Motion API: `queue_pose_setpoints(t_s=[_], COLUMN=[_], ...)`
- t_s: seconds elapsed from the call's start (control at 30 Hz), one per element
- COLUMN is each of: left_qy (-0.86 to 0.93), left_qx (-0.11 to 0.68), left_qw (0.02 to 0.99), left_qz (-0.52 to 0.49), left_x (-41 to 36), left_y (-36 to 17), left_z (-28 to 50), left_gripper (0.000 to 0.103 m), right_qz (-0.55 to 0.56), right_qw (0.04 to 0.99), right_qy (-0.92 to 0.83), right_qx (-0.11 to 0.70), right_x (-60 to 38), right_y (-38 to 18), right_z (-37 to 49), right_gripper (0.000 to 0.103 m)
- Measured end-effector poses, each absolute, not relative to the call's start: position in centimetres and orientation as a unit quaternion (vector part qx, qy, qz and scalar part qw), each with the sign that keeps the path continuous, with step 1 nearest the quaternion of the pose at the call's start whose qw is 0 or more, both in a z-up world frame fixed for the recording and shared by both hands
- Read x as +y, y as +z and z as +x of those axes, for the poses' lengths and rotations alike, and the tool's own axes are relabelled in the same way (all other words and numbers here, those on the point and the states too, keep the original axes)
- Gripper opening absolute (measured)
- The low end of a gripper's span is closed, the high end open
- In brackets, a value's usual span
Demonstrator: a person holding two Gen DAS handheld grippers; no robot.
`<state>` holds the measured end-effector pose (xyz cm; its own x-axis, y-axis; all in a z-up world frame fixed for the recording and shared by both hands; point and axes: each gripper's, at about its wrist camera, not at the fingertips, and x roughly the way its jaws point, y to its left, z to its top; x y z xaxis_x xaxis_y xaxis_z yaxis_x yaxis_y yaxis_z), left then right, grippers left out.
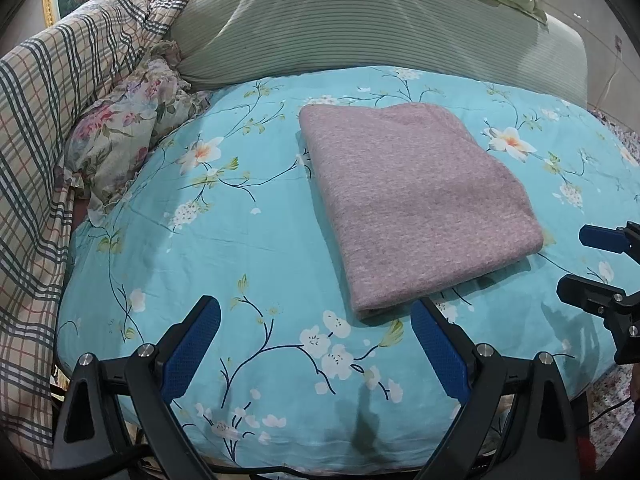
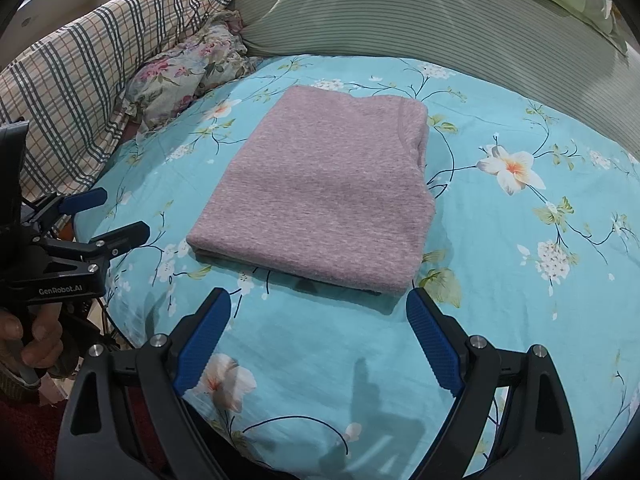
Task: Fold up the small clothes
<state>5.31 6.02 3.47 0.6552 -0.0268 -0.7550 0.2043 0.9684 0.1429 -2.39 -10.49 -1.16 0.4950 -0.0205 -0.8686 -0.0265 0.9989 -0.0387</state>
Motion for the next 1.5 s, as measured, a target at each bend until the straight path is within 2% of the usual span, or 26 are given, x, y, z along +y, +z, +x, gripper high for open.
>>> queue_pose_setpoints(t_s=[1.5], left_qy=[-0.065], left_qx=[0.403], left_qw=[0.906], left_qz=[0.113], left_x=[5.7], left_y=[4.0], left_z=[6.1], left_gripper=[0.097], right_qz=[-0.022], right_qw=[0.867], right_qy=[0.006], right_qx=[0.498], right_x=[-10.8], right_y=[-0.6], right_z=[-1.2], right_gripper=[0.09])
